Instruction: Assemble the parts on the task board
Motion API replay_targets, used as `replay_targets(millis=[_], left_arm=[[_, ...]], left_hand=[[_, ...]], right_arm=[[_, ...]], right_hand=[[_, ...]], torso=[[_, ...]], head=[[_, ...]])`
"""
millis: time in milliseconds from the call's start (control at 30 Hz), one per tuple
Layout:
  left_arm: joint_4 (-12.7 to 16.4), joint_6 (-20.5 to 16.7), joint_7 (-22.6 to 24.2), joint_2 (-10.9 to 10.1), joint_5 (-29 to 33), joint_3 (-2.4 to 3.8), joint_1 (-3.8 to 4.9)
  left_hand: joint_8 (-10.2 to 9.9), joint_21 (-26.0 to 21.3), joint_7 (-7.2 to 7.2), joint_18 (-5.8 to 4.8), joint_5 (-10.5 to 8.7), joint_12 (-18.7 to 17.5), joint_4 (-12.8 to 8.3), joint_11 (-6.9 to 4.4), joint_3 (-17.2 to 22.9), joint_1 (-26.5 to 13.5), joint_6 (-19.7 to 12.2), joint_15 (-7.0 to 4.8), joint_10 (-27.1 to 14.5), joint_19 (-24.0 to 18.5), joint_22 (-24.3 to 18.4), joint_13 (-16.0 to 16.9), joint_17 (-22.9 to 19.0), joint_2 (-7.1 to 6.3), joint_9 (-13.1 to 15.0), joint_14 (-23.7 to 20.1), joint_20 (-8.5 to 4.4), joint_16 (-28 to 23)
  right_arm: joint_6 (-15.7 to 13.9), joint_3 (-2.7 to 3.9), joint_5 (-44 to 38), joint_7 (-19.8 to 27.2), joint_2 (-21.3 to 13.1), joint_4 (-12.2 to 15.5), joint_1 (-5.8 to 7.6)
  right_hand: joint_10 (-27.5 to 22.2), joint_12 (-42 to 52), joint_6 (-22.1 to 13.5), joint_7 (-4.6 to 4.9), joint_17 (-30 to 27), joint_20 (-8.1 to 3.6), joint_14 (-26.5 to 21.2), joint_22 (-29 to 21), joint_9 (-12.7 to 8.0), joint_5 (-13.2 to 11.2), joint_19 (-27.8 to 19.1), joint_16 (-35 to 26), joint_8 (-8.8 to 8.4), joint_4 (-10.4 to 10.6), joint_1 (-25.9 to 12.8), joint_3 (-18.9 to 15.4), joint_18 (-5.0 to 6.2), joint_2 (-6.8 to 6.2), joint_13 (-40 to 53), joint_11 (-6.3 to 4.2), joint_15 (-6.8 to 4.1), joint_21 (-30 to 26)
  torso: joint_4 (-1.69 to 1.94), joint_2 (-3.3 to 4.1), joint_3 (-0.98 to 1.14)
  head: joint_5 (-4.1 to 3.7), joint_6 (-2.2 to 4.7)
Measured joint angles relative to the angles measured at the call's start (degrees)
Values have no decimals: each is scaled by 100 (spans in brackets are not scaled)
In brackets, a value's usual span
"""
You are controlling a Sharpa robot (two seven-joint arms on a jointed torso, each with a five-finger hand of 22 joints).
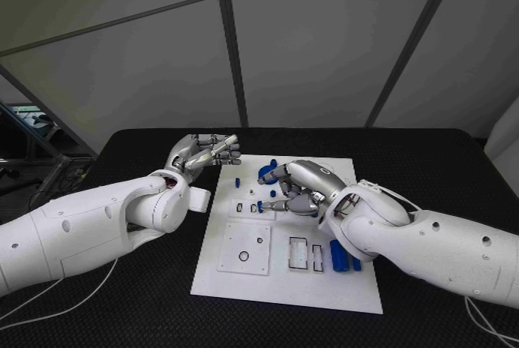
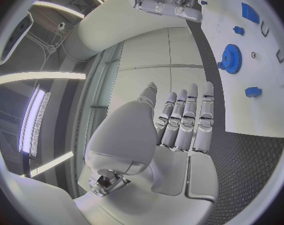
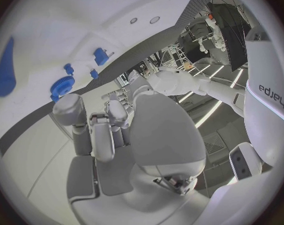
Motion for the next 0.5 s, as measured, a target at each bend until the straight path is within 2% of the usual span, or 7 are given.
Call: replay_targets(millis=[67,133,200,300,367,467,500], left_arm=[[-22,1,-1,9,0,0,0],[-40,4,-3,13,0,0,0],[-51,7,-9,14,0,0,0],[-55,19,-45,10,-9,0,-1],[-45,38,-96,-2,-45,0,-1],[7,120,-302,-66,-243,0,-1],[29,163,-399,-92,-346,0,-1]], left_hand=[[0,0,0,4,0,0,0,0,0,0,0,0,0,0,0,0,0,0,0,0,0,0],[0,0,0,349,0,0,0,0,0,0,0,0,0,0,0,0,0,0,0,0,0,0],[0,0,0,346,0,0,-17,0,17,0,0,0,0,0,0,0,12,0,0,0,0,0],[0,92,-20,340,0,0,-48,-24,48,0,46,-62,95,201,29,6,85,0,0,180,-71,49],[0,211,-63,-8,0,59,-48,-84,48,-1,129,-133,278,417,81,45,162,-1,1,401,-142,180],[75,483,-142,60,-22,233,-25,-221,25,-107,317,-310,653,882,206,153,367,-57,24,948,-320,540],[142,706,-200,262,-44,349,49,-313,-13,-202,427,-442,866,1221,314,228,554,-86,49,1374,-454,856]], right_arm=[[-19,71,205,124,-123,42,34],[-25,150,455,229,-251,71,60],[-24,202,694,308,-369,91,91],[-15,256,1106,433,-558,95,169],[-11,269,1355,501,-658,80,219],[0,290,1794,611,-832,28,304],[2,293,1925,643,-883,4,327]], right_hand=[[-93,-71,3,-3,0,-9,0,-102,15,11,-78,-63,41,0,28,0,36,28,-69,-10,0,-72],[-308,-316,73,-37,0,-13,0,-412,35,35,-267,-223,114,0,76,0,91,76,-326,-27,0,-278],[-598,-699,123,-64,0,-26,0,-763,40,80,-459,-399,173,-11,118,-11,126,118,-722,-49,0,-520],[-1449,-1910,123,-65,-448,-41,-42,-1892,40,133,-1127,-1040,207,-16,222,-16,361,167,-1904,-60,-12,-1315],[-1534,-2292,183,-69,-909,-40,-206,-2343,40,133,-1397,-1455,250,-13,251,-13,394,187,-2282,-65,-34,-1694],[-1537,-2805,220,-91,-1735,-41,-527,-2593,40,133,-1522,-2234,267,34,312,35,394,180,-2821,-72,-38,-2029],[-1478,-3044,263,-77,-2192,-30,-694,-2689,40,133,-1546,-2694,292,42,335,42,394,160,-3071,-73,-33,-2184]], torso=[[-7,-12,3],[-15,-24,7],[-24,-40,9],[-35,-60,13],[-38,-73,16],[-41,-100,20],[-41,-109,20]], head=[[8,5],[12,8],[18,10],[21,10],[21,10],[7,4],[5,-3]])
